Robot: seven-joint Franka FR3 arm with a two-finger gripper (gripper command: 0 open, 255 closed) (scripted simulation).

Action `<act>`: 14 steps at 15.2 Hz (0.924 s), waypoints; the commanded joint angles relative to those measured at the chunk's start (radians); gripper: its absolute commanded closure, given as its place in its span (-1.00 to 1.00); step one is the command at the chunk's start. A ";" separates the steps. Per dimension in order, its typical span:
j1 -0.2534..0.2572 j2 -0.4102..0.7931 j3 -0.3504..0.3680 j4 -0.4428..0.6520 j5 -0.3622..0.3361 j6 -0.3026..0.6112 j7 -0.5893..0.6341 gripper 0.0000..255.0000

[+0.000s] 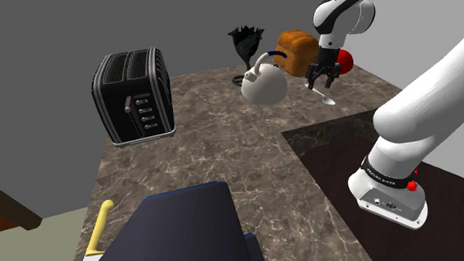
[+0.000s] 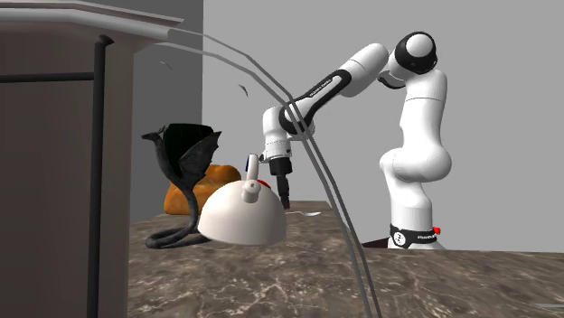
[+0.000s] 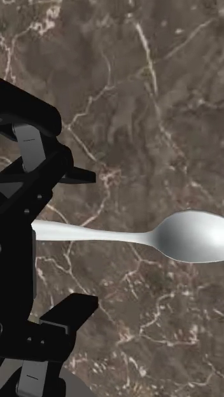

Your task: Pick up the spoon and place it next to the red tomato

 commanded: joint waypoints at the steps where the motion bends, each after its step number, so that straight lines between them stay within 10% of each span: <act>1: 0.000 0.000 0.000 0.000 0.000 0.000 0.000 -1.00; 14: -0.010 -0.049 -0.003 0.091 -0.020 -0.139 0.013 -1.00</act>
